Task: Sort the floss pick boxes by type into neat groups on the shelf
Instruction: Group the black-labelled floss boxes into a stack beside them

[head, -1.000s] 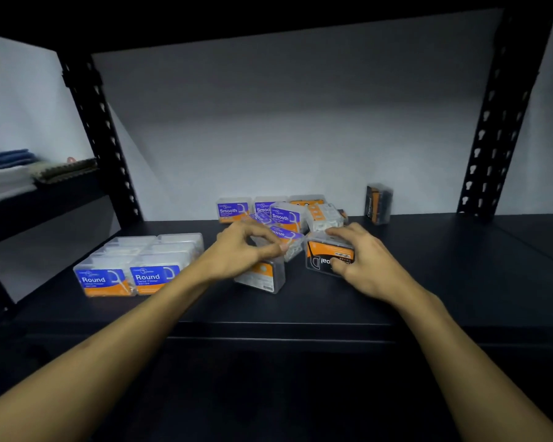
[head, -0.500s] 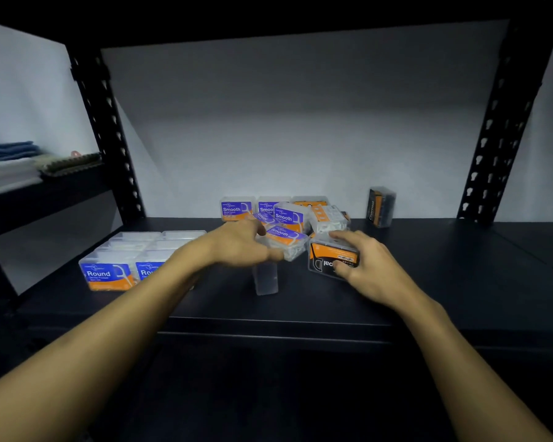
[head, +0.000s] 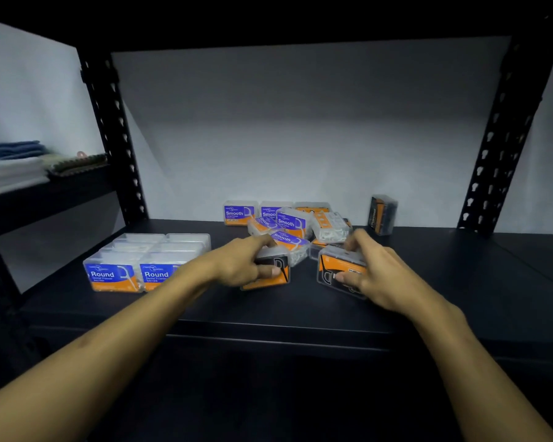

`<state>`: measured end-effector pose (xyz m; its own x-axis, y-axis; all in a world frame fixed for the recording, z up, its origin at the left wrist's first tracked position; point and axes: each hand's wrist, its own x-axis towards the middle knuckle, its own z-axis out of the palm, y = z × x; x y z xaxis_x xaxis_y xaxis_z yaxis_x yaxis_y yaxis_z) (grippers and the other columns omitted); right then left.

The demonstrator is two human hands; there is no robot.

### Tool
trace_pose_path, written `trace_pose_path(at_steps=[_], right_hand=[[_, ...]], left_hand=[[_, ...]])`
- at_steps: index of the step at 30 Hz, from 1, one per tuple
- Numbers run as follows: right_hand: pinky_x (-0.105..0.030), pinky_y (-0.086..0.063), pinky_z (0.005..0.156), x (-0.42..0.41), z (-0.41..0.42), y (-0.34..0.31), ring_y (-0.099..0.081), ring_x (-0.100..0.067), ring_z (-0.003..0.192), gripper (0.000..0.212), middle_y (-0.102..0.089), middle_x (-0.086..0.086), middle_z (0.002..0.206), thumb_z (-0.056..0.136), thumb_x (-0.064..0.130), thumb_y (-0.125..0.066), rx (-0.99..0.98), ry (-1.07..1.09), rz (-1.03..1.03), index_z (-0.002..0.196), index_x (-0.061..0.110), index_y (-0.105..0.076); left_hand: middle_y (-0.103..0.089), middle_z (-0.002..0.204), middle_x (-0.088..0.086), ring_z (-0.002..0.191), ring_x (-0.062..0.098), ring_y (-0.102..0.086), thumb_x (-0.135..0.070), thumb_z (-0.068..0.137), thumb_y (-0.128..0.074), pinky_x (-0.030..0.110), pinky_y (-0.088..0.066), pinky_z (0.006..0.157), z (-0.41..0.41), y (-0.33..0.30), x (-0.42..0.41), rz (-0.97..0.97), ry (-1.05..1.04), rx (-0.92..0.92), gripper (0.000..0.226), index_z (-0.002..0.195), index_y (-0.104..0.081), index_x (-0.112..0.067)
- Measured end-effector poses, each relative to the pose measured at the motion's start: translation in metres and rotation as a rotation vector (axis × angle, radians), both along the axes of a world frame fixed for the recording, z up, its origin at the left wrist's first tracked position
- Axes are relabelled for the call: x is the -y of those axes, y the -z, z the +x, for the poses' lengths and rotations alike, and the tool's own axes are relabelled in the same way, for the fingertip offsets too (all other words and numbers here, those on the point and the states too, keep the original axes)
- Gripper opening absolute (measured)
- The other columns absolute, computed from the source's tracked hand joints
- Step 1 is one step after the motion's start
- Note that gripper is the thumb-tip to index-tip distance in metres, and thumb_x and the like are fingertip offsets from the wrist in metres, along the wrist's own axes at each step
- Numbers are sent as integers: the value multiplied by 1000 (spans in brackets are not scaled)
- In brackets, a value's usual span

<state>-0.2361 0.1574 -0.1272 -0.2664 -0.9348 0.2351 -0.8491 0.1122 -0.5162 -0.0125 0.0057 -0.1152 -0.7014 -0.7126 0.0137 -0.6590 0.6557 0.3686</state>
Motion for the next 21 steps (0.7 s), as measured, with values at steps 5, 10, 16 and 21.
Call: trace_pose_path(at_steps=[5, 10, 16, 21], right_hand=[[-44, -45, 103, -3, -2, -12, -51, -32, 128, 93, -48, -12, 147, 86, 38, -74, -69, 33, 150, 156, 37, -14], [-40, -53, 91, -3, -1, -8, -63, -21, 106, 47, -65, -2, 120, 84, 35, -77, 21, -28, 28, 125, 31, -55], [-34, -53, 94, -3, -1, 0, -65, -7, 101, 70, -63, 6, 119, 86, 29, -76, 249, -138, -139, 142, 44, -37], [-43, -56, 97, 0, 5, 6, -67, -13, 108, 47, -65, 4, 123, 90, 19, -72, 370, -149, -195, 127, 39, -51]], left_hand=[[-60, 132, 5, 118, 28, -57, -43, 91, -66, 37, -44, 99, -1, 5, -1, -70, 32, 10, 52, 134, -45, -22], [-60, 125, 6, 113, 27, -56, -41, 90, -68, 34, -44, 92, -1, -2, 0, -80, 64, 54, 47, 126, -46, -20], [-62, 118, 5, 108, 29, -56, -50, 87, -63, 46, -48, 91, 1, 9, 1, -209, 64, 63, 44, 120, -43, -28], [-62, 116, 4, 105, 28, -56, -49, 88, -64, 45, -47, 91, 1, 9, 7, -166, 90, 56, 40, 114, -43, -27]])
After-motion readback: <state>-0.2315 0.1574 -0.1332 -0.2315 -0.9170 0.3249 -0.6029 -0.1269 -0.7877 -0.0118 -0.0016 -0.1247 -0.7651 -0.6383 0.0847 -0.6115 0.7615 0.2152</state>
